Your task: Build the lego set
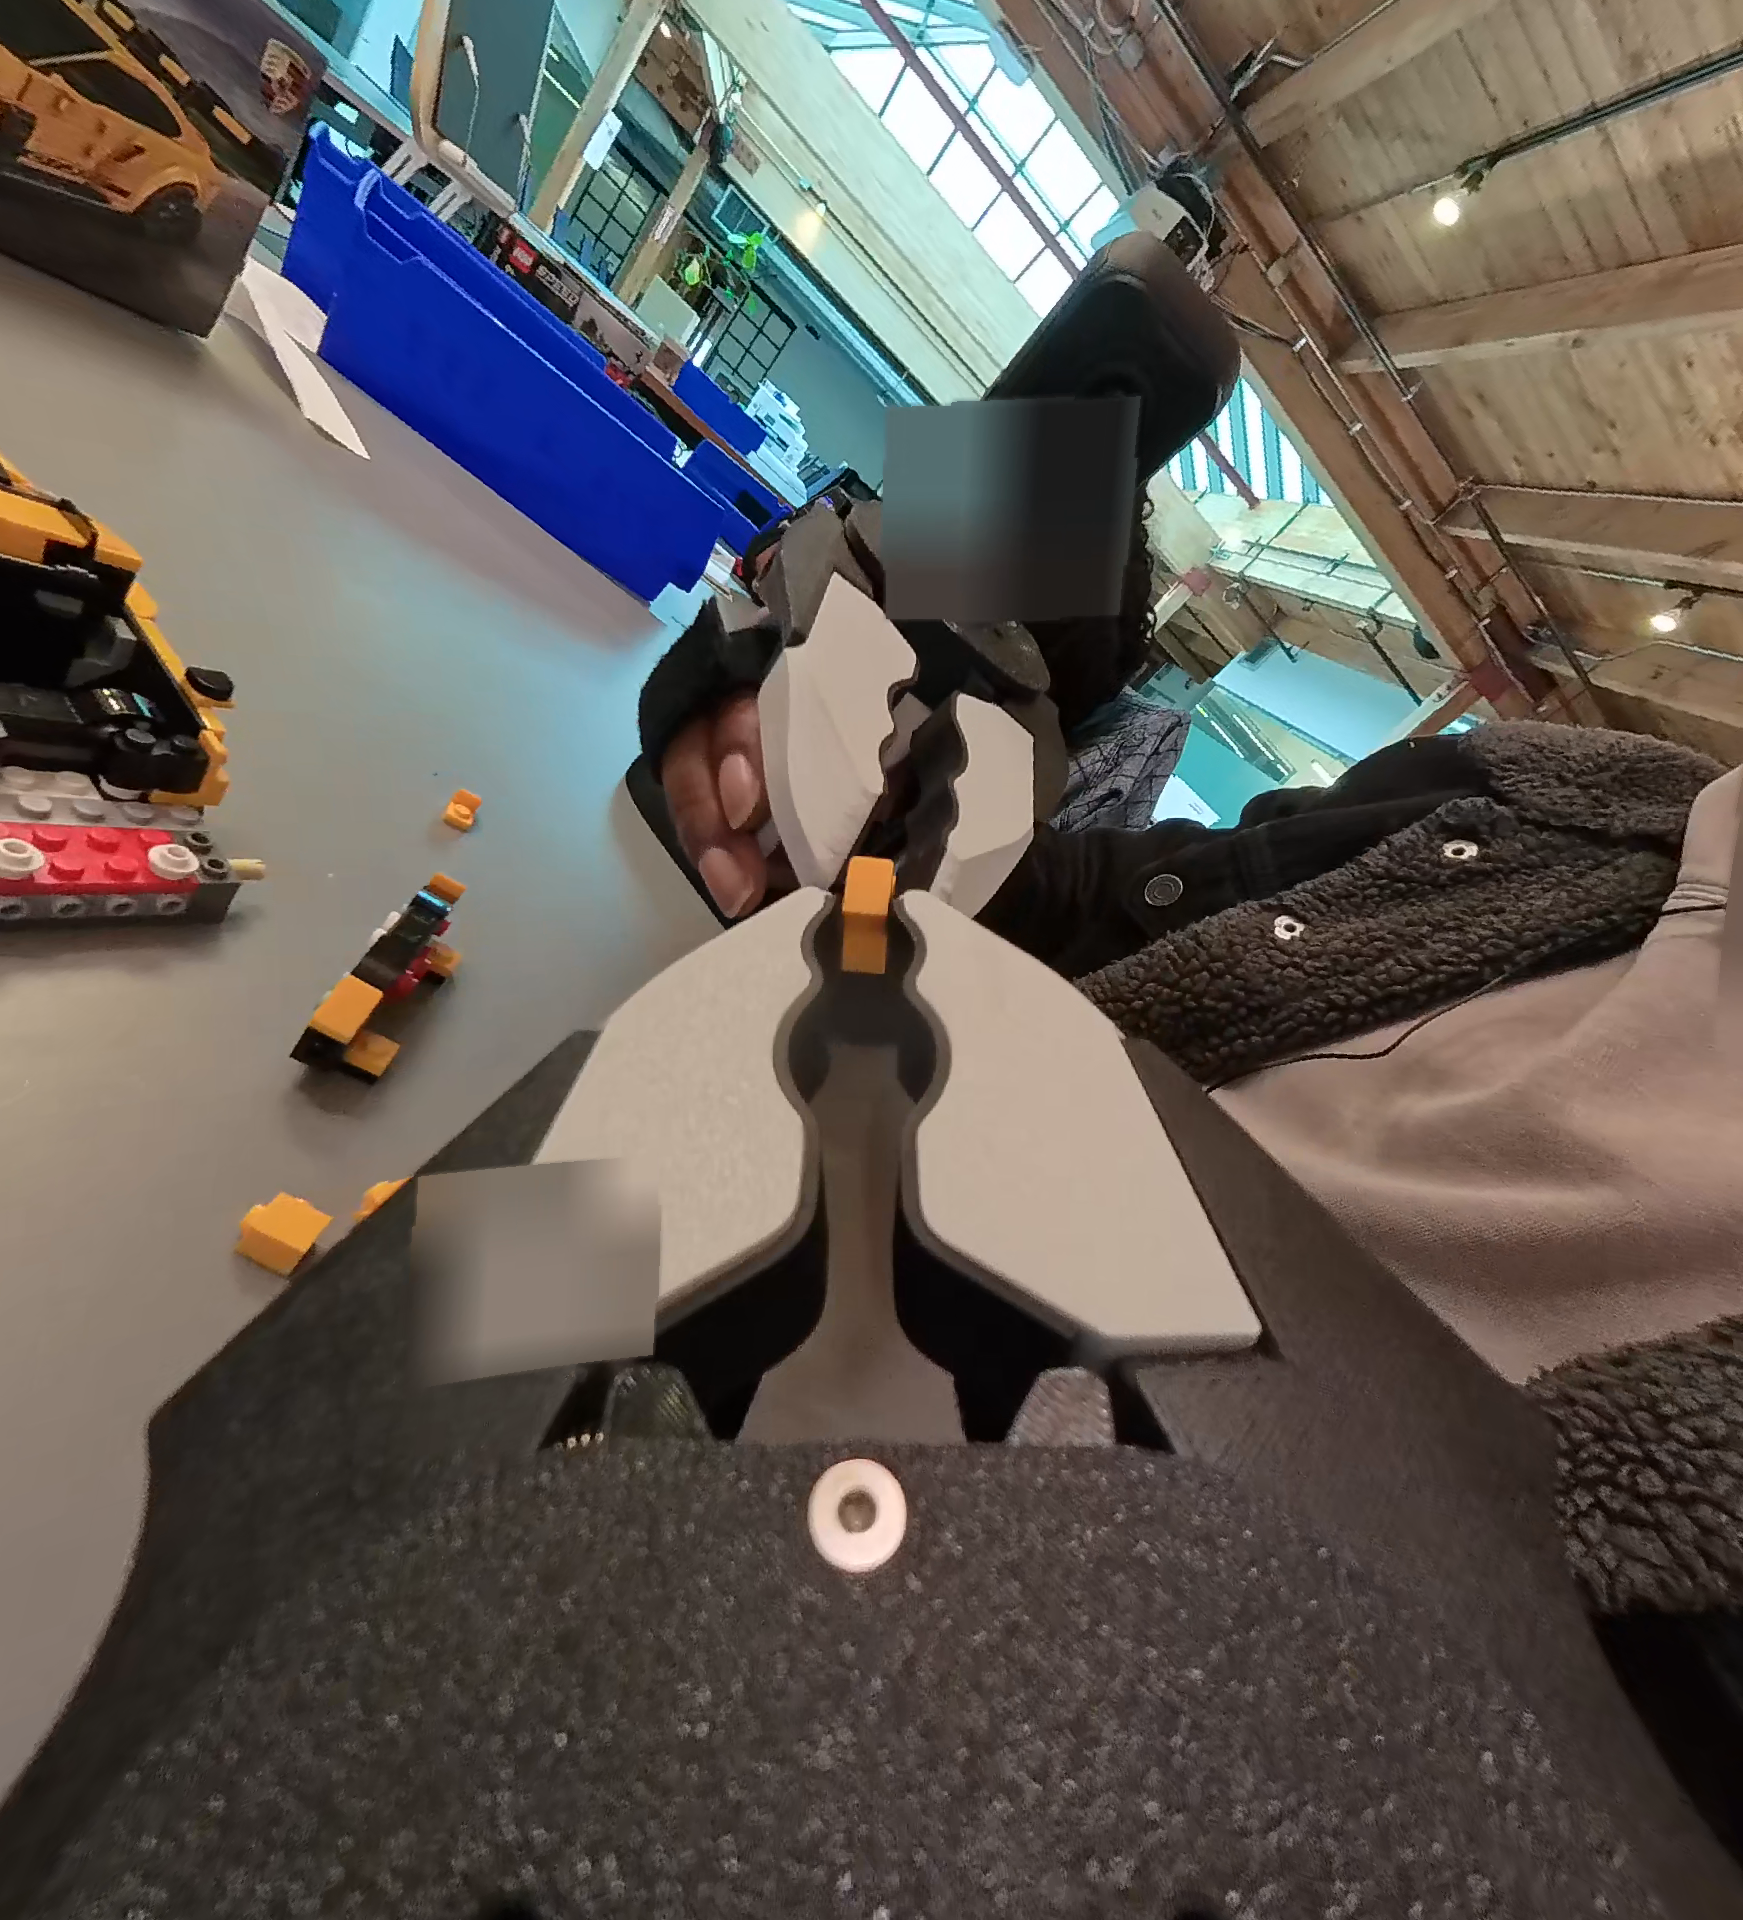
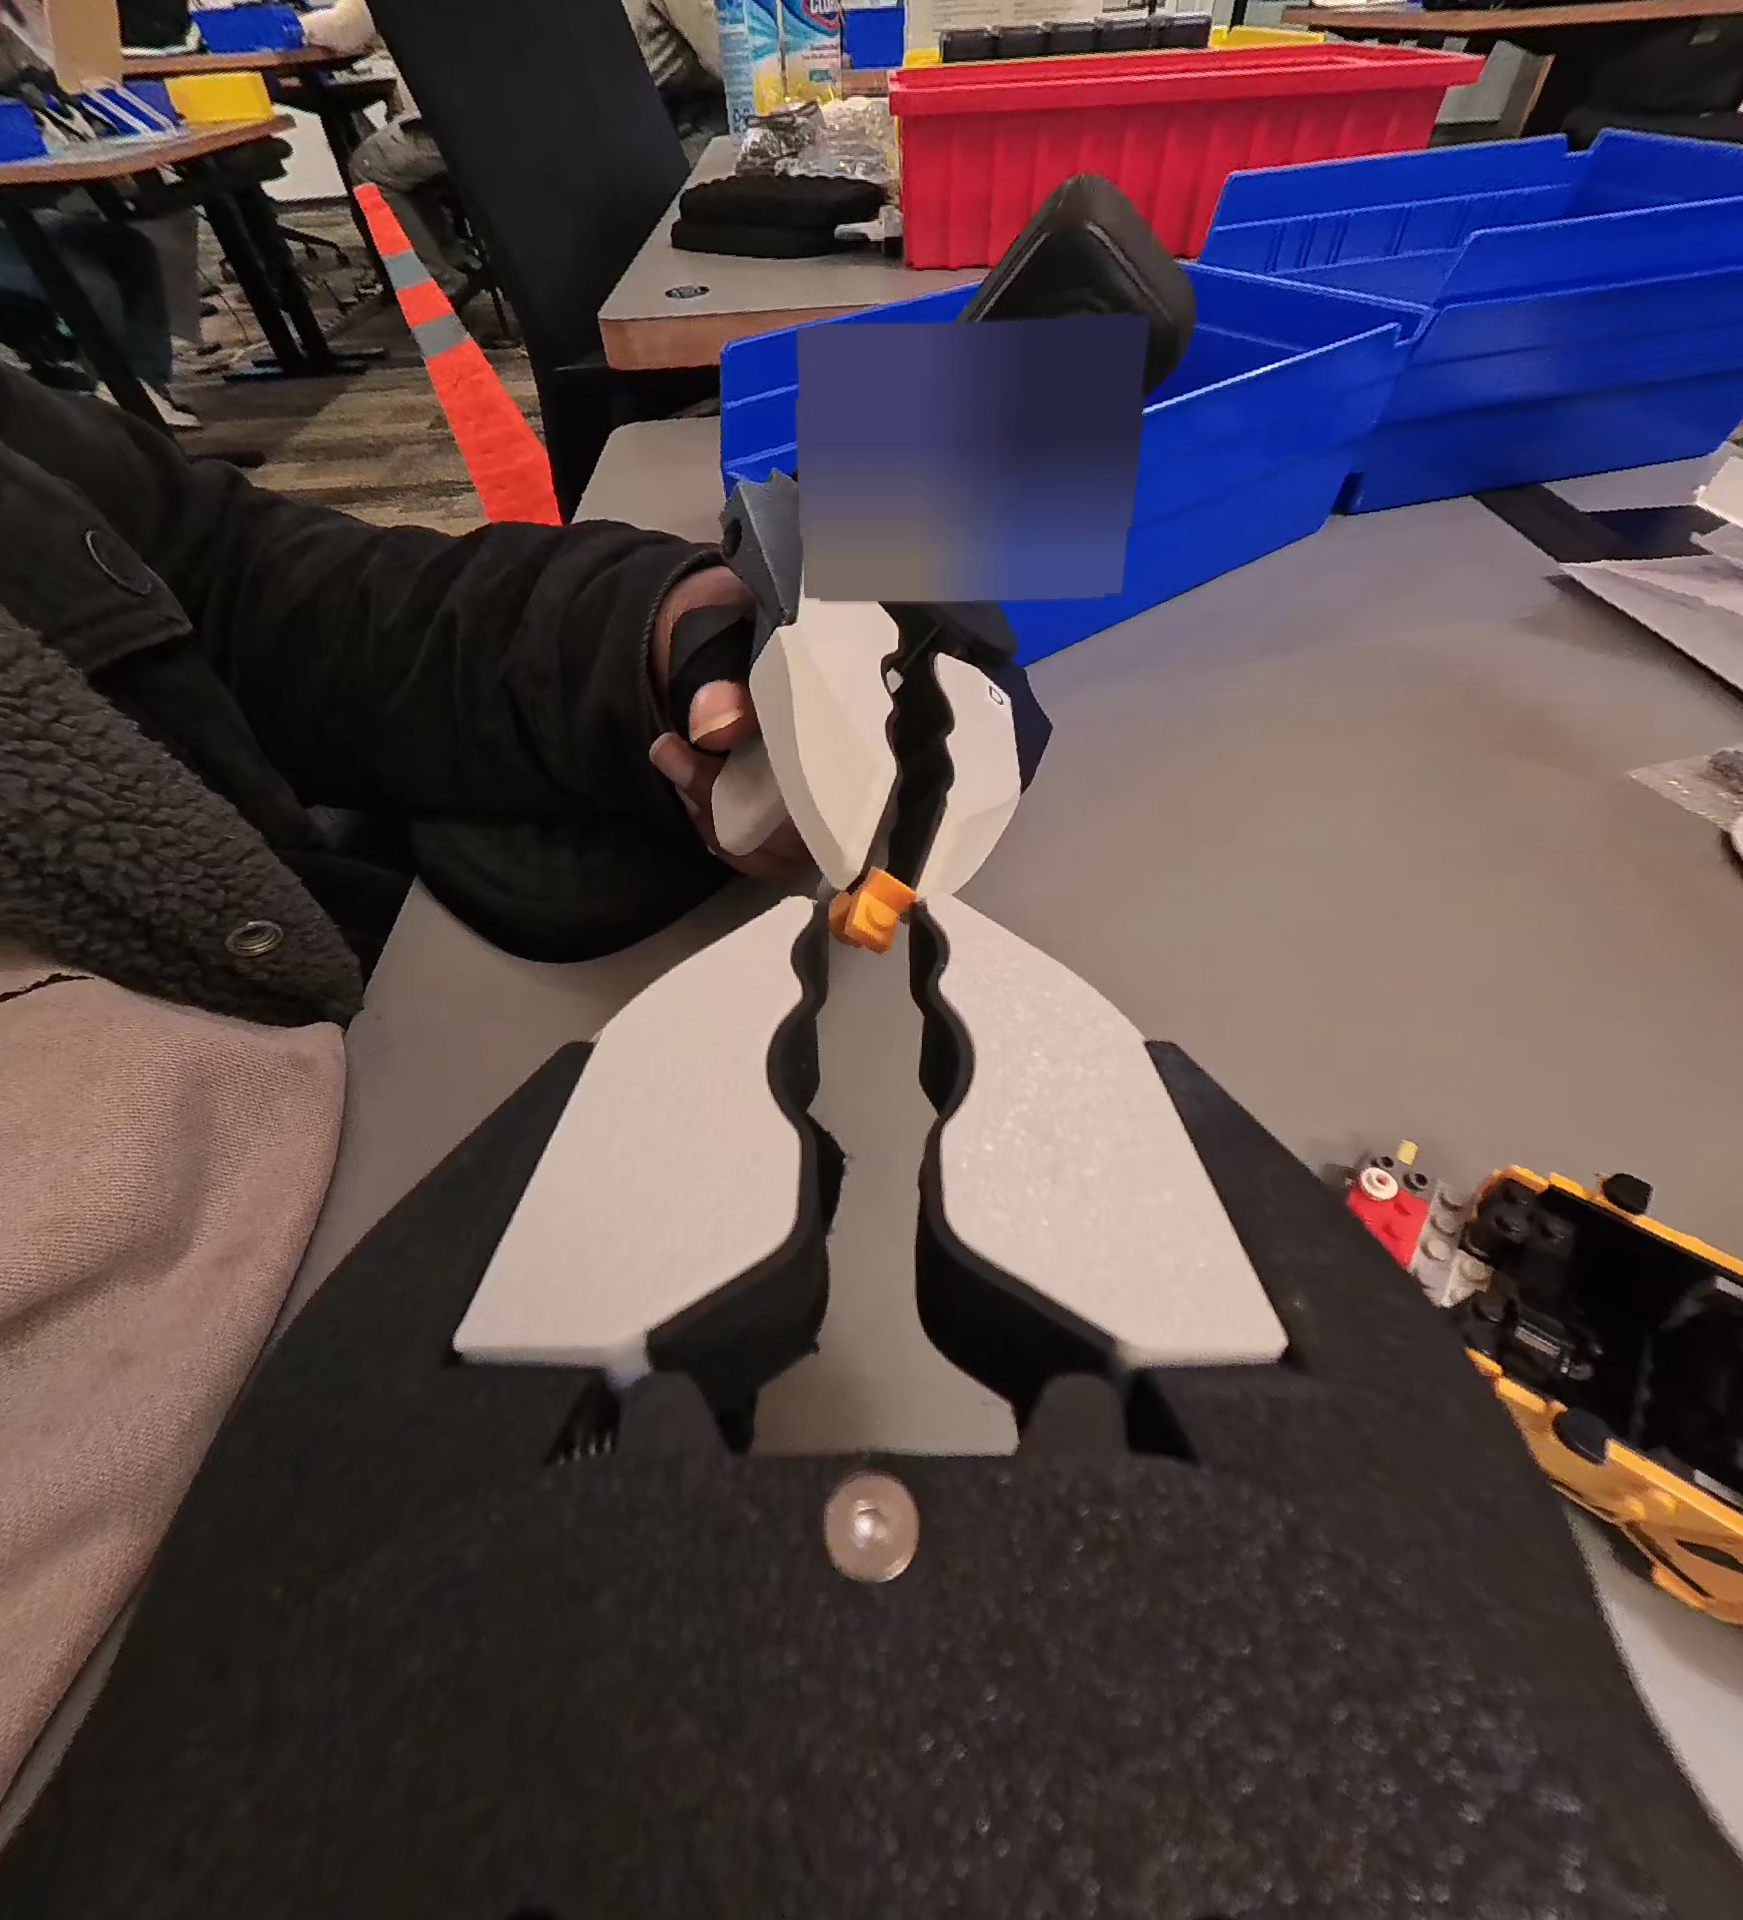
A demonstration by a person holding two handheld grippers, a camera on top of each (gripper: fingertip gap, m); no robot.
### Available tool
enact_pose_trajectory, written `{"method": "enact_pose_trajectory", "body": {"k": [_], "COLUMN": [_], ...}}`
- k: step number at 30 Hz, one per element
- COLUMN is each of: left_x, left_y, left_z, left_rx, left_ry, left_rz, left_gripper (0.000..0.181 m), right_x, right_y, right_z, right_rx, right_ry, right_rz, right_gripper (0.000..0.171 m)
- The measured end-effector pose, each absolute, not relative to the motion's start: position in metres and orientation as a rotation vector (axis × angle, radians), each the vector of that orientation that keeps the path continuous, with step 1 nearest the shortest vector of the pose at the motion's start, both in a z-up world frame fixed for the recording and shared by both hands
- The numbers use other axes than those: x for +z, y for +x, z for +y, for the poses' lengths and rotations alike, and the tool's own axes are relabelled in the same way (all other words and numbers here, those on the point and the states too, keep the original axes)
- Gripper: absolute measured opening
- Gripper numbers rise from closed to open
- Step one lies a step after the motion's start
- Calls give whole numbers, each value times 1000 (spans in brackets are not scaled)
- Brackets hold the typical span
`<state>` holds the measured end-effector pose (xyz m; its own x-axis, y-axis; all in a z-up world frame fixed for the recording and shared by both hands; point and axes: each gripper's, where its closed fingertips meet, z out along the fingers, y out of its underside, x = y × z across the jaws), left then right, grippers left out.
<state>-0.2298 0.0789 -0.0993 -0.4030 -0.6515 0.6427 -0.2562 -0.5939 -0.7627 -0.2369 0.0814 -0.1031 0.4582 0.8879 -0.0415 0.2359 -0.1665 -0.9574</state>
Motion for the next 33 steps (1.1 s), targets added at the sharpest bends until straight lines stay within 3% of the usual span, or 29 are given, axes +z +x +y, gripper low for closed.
{"method": "enact_pose_trajectory", "body": {"k": [33], "left_x": [-108], "left_y": [-226], "left_z": [79], "left_rx": [-1759], "left_ry": [-1453], "left_rz": [1387], "left_gripper": [8], "right_x": [-107], "right_y": [-234], "right_z": [80], "right_rx": [887], "right_ry": [-1698], "right_rz": [-939], "right_gripper": [17]}}
